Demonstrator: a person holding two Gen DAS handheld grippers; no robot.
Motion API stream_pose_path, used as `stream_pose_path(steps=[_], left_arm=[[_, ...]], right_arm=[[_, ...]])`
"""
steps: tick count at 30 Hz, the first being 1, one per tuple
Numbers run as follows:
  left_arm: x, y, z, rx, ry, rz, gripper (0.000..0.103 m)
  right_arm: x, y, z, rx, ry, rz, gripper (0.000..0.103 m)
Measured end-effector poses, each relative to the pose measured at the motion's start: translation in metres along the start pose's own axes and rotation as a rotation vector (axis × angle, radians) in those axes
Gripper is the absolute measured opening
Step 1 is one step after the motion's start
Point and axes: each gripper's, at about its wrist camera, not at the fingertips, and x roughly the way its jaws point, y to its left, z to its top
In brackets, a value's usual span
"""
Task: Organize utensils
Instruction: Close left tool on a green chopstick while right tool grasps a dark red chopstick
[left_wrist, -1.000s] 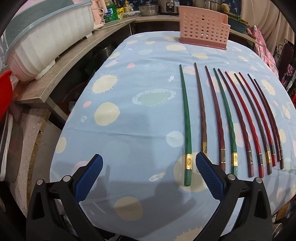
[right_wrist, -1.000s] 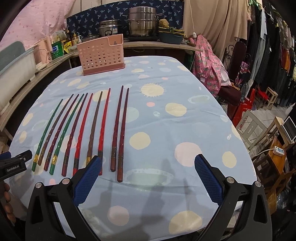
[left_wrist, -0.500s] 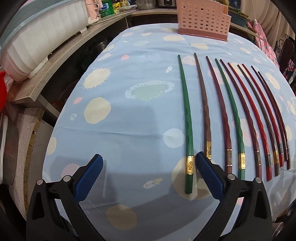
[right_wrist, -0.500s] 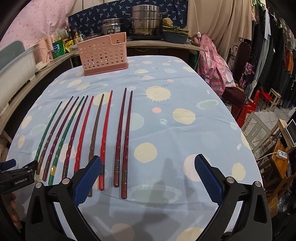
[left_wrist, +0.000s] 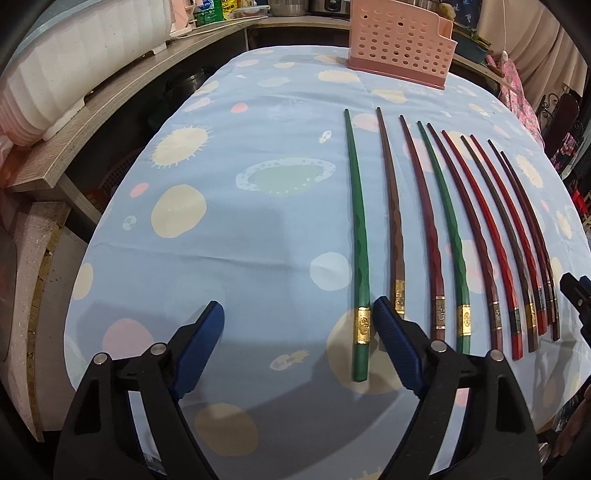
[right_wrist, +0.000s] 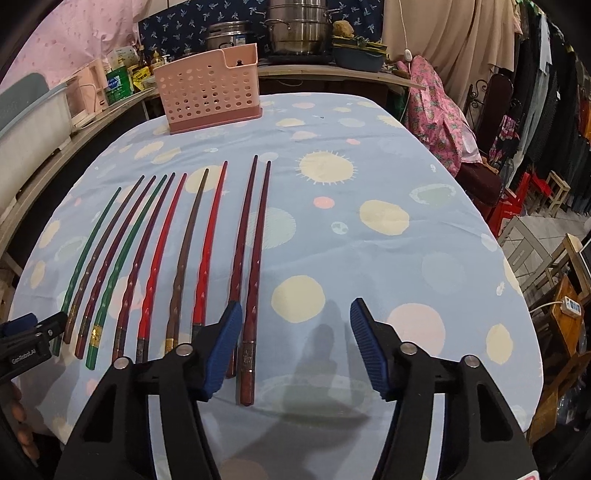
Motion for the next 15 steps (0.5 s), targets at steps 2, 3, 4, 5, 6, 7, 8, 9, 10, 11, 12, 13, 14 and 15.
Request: stream_pose_path(steps=[2,3,4,5,6,7,8,9,10,11,12,13,14,15], left_arm=[[-0.0004,0.0002,-0.0006,0.001,-0.002,-0.001,0.079],[-0.0005,0.0004,-0.0007,0.001,-0.002,-0.001,0.079],[-0.0005,0.0003,-0.0008,0.001,-0.002,-0.001,0.079],[-0.0006,0.0003,-0.0009,0.002,-0.002,-0.001,0.079],[-0.0009,0.0004,-0.0015,0.002,-0.001,-0.001,0.079],[-0.0014,0.0005,-0.0022,0.003,-0.002,-0.001,0.079],[-0.0017,0.0004,-0.0026,0.004,-0.001,-0.001,0.079],[-0.0020,0.0005,-0.0031,0.005,-0.001,-0.001,0.079],[-0.0025,0.0005,-0.0039,0.005,0.000,-0.002,0.079],[-0.0032,0.0004,-0.0048,0.006,0.000,-0.006,0.078],[-0.0039,0.0001,-0.0056,0.008,-0.001,-0.007,0.077],[-0.0047,-0.0003,-0.0068,0.010,-0.002,-0.008,0.076],[-0.0054,-0.0007,-0.0075,0.011,-0.002,-0.009,0.075],[-0.0059,-0.0010,-0.0082,0.013,-0.002,-0.009,0.075]], right_arm=[[0.0028,0.0022,-0.0017,-0.005,0.007,0.008,0.044],[0.0040,0.0027,-0.0026,-0.006,0.011,0.010,0.042],[0.0044,0.0027,-0.0033,-0.006,0.012,0.017,0.041],[0.0041,0.0030,-0.0036,-0.006,0.011,0.020,0.041],[0.0038,0.0034,-0.0036,-0.008,0.009,0.020,0.040],[0.0036,0.0031,-0.0041,-0.010,0.008,0.022,0.039],[0.0034,0.0034,-0.0046,-0.011,0.006,0.026,0.038],[0.0033,0.0034,-0.0047,-0.010,0.006,0.029,0.036],[0.0029,0.0029,-0.0053,-0.008,0.006,0.031,0.036],[0.0026,0.0027,-0.0058,-0.006,0.006,0.034,0.036],[0.0024,0.0024,-0.0062,-0.004,0.006,0.036,0.035],[0.0021,0.0017,-0.0066,-0.002,0.007,0.039,0.035],[0.0018,0.0013,-0.0072,0.000,0.007,0.041,0.035],[0.0014,0.0010,-0.0079,0.000,0.007,0.043,0.035]])
